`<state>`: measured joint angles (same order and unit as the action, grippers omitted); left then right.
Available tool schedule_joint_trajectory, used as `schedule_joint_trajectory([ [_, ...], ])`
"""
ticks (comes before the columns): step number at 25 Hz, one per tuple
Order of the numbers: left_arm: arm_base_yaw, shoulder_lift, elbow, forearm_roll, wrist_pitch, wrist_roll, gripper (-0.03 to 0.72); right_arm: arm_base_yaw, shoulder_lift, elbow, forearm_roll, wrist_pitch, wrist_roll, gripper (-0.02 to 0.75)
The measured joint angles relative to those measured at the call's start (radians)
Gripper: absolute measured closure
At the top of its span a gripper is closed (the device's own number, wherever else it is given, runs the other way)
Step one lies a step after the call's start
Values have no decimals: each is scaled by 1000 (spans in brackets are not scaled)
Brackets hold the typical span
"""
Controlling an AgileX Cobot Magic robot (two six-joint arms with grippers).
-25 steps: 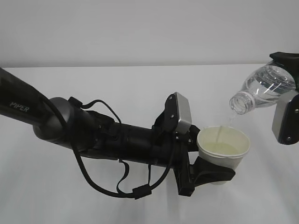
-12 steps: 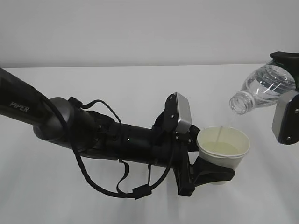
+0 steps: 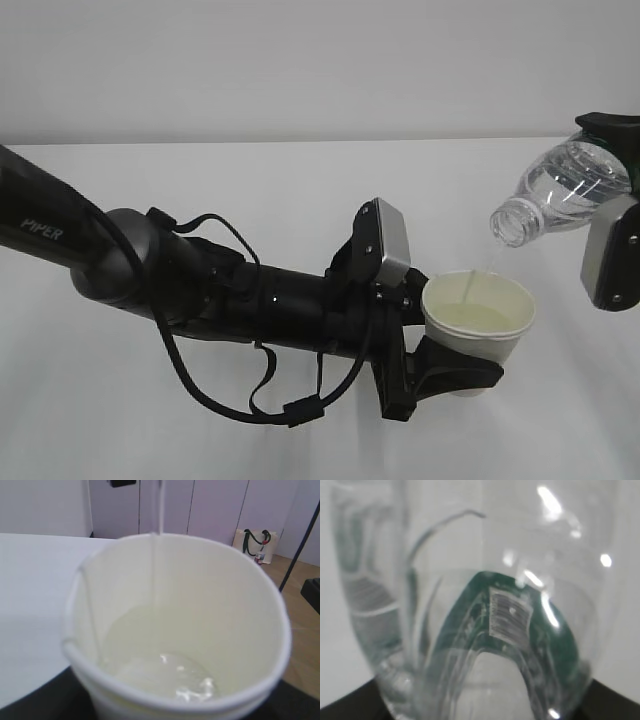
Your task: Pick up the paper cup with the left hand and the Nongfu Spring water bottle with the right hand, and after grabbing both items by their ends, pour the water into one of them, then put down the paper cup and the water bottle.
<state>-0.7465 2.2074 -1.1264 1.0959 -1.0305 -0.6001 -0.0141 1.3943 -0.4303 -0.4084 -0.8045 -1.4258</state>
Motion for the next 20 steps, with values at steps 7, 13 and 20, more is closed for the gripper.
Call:
schedule_joint_trajectory([
  [7, 0, 0, 0, 0, 0, 0, 225, 0, 0, 0, 0, -1, 0, 302],
  [13, 0, 0, 0, 0, 0, 0, 225, 0, 0, 0, 0, -4, -2, 302],
  [20, 0, 0, 0, 0, 0, 0, 225, 0, 0, 0, 0, -7, -2, 302],
])
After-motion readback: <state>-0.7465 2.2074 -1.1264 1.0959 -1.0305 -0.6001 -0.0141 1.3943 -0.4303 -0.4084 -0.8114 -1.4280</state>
